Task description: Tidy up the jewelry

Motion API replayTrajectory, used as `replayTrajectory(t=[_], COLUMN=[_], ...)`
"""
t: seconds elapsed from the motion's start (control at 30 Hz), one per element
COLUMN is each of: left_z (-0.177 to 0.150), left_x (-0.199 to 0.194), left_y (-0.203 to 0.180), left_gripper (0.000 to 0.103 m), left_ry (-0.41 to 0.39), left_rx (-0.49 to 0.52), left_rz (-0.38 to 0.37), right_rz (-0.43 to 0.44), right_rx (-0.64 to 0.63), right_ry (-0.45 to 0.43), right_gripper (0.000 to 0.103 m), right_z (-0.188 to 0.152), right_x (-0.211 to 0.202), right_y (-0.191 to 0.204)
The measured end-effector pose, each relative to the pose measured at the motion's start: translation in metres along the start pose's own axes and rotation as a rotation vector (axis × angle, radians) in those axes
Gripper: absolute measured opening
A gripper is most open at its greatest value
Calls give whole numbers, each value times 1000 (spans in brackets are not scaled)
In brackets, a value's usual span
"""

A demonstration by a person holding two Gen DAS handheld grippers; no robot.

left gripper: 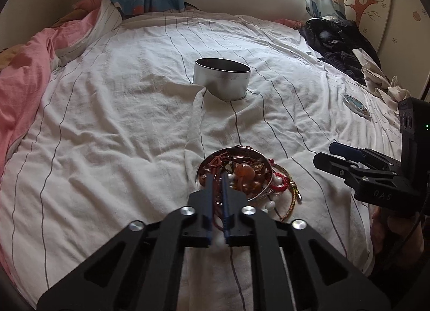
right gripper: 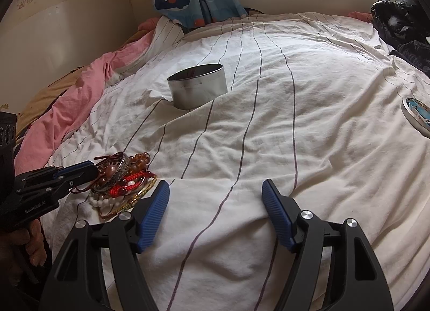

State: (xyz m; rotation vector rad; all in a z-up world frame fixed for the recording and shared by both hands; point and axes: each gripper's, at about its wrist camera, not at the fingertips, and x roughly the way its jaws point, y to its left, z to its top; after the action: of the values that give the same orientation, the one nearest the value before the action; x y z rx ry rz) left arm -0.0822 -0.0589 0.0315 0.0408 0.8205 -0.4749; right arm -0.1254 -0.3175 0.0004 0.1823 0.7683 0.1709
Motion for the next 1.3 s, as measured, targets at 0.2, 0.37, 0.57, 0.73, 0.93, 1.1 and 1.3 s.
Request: replayTrajectory(t=[0.2,0.37,0.57,0.73,0.93,1.1,1.3], left_z=[11,17,20,21,21,21,21], left_x=[-30,-49,-47,-45,-43,-43,-45], left_y=[10,18,22,19,19,20,21], left_gripper=[2,2,2,2,2,2,2], left_ry=[-160,-261,-258,-251,-250,-250,-257], left_rx=[-54,-90,-105,-88,-86,-88,-96], left_rz=[-26,-17,-13,-5,-6,-9,-5], right_rz=[91,150,167,193,156,116,112], right_rx=[-32,-83,-130,-193,-256,-270,-242], right_ry=[-33,-17,54,93,166,173,129], right_gripper=[69,69,56,50,27,7,7], right_z=[5,18,37,43,42,39,37], right_x=[-7,0,24,38,55,57,42], right_y=[16,42,68,88,104,103,96])
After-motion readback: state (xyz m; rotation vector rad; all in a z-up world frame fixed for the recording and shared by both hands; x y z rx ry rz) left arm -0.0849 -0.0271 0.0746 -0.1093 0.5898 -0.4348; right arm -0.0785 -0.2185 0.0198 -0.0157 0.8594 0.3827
